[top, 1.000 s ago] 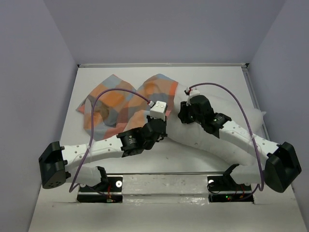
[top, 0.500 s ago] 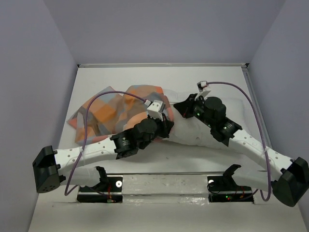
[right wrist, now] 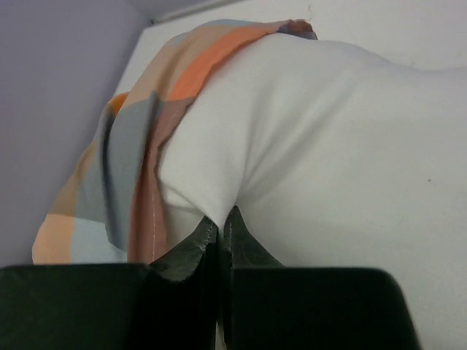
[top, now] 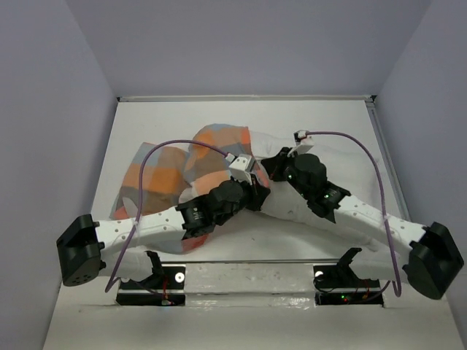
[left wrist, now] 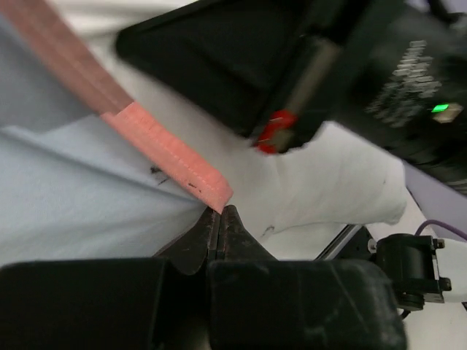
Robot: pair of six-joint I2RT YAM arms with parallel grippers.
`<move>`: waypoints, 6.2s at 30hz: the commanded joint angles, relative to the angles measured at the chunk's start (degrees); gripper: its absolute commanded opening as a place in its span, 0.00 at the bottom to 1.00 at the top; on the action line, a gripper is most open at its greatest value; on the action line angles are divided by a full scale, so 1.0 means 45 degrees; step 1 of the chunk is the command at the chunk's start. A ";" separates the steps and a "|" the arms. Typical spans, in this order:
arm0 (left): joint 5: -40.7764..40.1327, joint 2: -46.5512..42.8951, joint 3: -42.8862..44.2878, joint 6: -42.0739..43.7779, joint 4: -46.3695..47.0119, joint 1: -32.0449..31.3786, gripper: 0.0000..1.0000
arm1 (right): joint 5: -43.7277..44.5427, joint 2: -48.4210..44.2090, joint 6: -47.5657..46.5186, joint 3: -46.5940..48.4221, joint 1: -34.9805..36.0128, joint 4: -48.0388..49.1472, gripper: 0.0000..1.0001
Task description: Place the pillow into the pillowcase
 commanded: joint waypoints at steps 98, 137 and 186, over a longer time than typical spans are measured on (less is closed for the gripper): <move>0.5663 0.4268 0.9955 0.0025 -0.1455 0.2230 0.00 | -1.1034 0.4925 0.3299 0.0787 -0.3679 0.9442 0.00; -0.2417 -0.0281 0.1109 -0.0562 -0.2740 0.0764 0.79 | -0.4277 0.5633 0.0415 0.4831 -0.4988 0.0101 0.32; 0.0274 -0.1025 -0.1024 0.0666 -0.0243 0.0237 0.00 | 0.3374 0.0833 -0.0469 0.2098 0.2258 -0.0401 0.00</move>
